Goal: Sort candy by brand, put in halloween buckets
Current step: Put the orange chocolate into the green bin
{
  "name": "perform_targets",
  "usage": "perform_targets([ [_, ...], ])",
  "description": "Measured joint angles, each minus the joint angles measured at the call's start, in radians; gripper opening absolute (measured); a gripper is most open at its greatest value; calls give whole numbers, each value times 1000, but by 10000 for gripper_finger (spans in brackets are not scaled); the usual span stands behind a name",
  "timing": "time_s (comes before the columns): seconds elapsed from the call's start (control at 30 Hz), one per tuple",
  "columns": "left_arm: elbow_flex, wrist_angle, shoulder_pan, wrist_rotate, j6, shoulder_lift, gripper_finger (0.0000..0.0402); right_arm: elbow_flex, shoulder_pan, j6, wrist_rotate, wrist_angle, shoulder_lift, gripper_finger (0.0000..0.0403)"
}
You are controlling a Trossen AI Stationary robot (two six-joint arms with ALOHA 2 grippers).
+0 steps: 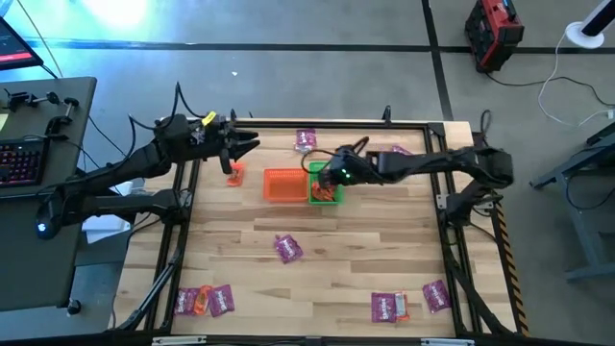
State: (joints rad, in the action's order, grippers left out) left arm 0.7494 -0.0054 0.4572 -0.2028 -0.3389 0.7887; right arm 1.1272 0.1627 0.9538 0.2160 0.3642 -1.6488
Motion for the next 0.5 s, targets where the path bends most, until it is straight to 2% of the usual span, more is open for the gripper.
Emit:
perform_targets([
  [0.13,0,-8,2,-47,17,-21,142,67,27,-69,-12,26,-50,112],
  [0.3,0,-30,2,-114,58,-48,142,172,69,-73,-13,174,-61,206],
  [0.4,0,-40,2,-129,61,-67,142,257,108,-88,-52,190,-66,232],
  [0.5,0,-39,2,-137,57,-83,142,373,161,-73,-88,236,-128,237],
])
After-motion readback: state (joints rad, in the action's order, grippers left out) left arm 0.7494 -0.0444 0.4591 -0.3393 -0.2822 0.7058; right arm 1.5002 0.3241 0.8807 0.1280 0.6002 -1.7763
